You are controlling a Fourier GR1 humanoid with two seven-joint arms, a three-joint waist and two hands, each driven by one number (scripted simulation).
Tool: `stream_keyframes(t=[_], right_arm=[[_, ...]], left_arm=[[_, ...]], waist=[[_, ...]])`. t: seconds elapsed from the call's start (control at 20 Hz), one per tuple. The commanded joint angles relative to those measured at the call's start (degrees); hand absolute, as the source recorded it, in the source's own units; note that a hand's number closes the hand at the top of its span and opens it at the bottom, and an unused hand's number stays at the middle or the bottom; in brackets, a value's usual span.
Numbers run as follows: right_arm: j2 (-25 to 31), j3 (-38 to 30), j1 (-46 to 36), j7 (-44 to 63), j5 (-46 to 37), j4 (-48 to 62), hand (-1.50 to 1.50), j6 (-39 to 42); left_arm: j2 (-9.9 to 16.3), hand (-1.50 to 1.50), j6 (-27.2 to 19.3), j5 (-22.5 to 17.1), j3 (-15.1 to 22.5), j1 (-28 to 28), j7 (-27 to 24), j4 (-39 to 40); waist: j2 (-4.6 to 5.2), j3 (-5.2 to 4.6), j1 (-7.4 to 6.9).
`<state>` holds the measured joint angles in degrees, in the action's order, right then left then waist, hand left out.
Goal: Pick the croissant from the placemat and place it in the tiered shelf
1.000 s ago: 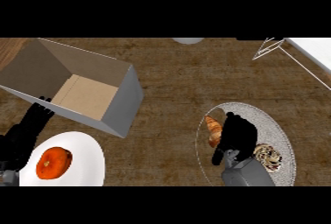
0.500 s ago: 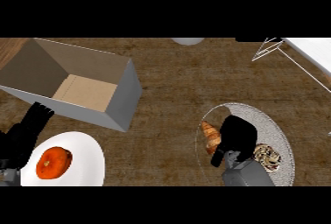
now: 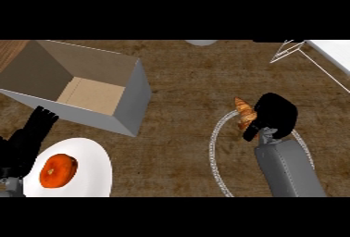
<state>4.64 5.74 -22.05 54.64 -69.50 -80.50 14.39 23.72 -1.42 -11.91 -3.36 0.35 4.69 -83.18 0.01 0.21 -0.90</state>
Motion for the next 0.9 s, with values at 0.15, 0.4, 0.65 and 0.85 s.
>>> stream_keyframes(t=[0.15,0.4,0.65,0.85], right_arm=[[8.8,-13.8,-17.1,-6.0,3.2,16.8,1.50,-7.9],[7.1,-13.9,-21.8,-0.9,2.2,13.3,1.50,-9.4],[4.5,-15.0,-25.3,6.9,4.9,-1.5,1.50,-3.1],[2.3,-15.2,-28.1,11.5,2.7,-7.3,1.50,-5.4]], left_arm=[[-1.3,0.00,0.3,1.0,0.5,-0.7,-0.1,3.0],[-1.9,0.00,0.7,1.1,0.4,0.9,1.2,1.1],[-1.5,0.00,0.7,1.2,-0.9,1.5,0.9,2.0],[-0.7,0.00,1.3,1.6,-1.9,0.0,0.3,2.9]], waist=[[0.55,-0.17,-0.44],[0.09,-0.20,0.31],[-0.48,-0.25,1.55],[-0.24,-0.25,1.25]])
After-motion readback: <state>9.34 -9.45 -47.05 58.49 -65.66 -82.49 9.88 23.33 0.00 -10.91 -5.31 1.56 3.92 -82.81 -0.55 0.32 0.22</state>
